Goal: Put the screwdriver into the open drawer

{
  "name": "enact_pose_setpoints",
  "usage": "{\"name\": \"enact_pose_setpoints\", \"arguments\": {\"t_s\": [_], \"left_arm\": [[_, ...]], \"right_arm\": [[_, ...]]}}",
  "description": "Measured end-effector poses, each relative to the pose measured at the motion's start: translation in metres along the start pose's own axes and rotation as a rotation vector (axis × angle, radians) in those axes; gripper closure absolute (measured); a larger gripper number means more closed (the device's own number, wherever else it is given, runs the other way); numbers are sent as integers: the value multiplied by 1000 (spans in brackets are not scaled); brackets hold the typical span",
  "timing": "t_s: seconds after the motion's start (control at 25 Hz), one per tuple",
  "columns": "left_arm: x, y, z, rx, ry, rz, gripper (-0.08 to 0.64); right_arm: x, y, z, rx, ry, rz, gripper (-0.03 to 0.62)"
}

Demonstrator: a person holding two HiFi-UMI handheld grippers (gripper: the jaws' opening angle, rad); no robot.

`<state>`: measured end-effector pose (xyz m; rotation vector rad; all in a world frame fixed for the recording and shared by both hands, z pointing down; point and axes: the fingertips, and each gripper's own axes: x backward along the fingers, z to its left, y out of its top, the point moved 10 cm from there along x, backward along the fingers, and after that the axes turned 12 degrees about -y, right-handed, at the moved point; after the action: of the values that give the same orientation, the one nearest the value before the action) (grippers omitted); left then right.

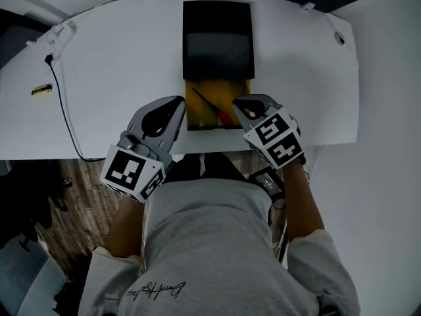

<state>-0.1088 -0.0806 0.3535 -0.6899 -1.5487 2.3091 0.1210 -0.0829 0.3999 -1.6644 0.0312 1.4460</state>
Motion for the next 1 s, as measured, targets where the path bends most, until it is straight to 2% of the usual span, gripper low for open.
{"name": "enact_pose_setpoints", "arguments": {"t_s": [0.52,0.76,1.0], "left_arm": [[3,7,-32,-43,-18,12,560],[9,9,-43,-65,2,10,560],[14,7,-45,-54,7,8,560]], "right_arm": [[59,1,1,-122,-40,-272,578],[74,0,6,-165,-21,-324,578],[81,3,3,-194,-9,-349,580]]}}
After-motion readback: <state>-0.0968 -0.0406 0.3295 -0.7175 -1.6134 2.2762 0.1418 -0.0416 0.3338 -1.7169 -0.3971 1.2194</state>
